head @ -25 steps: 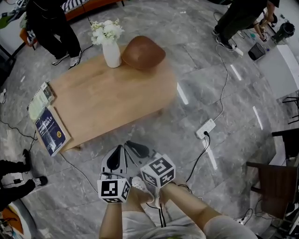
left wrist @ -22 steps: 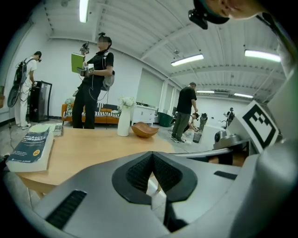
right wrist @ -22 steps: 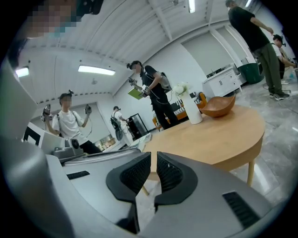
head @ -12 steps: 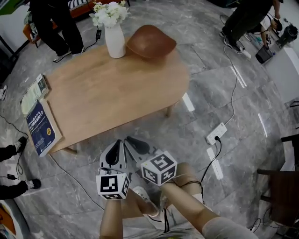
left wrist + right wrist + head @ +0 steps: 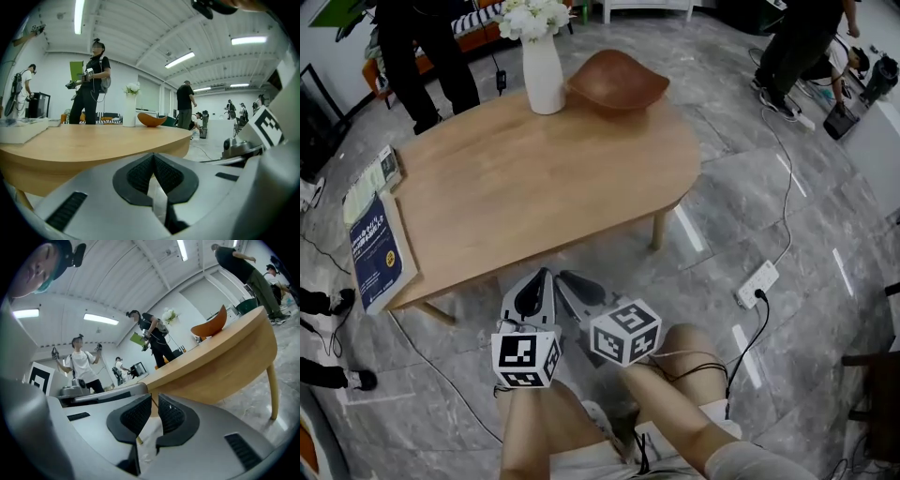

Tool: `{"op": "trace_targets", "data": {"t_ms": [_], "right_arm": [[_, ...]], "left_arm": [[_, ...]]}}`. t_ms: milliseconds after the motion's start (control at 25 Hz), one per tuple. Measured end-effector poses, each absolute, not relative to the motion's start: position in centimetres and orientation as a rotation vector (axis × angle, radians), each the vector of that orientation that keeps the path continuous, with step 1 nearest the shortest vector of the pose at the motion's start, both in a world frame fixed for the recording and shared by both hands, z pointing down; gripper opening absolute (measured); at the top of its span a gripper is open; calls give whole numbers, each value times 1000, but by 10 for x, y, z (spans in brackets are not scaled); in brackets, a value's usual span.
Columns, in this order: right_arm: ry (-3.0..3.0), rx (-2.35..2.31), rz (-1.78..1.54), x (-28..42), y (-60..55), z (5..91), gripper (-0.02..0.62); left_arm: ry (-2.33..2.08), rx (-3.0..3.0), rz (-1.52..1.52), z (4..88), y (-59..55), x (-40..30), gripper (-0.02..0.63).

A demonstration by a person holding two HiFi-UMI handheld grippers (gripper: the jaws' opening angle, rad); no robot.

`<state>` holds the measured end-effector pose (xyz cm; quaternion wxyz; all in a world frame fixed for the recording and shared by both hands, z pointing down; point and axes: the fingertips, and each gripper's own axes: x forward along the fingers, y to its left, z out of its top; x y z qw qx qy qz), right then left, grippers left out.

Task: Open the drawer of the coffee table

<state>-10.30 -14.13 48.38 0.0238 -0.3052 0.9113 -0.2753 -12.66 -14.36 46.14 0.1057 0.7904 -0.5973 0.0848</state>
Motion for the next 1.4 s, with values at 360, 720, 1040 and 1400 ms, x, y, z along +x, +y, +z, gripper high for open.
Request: {"op": "trace_targets", "data": {"t_ms": [360,720,1040,1400], "right_arm": [[2662,-925,-1177,-112,-166,534,87],[2513,-846,-1382,-121,-184,560,117],[2421,-865,-1454,-108,-208,581,138],[2314,-628,-1497,-99,-228,593,161]], "left_arm": [[-1652,2339,289,502,-148,-135,8],[-1653,2366,408,518,-157,-134,9],[-1602,2325,318,521,-163,-133,9],[-1579,2316,273,518,-162,-131,9]]}}
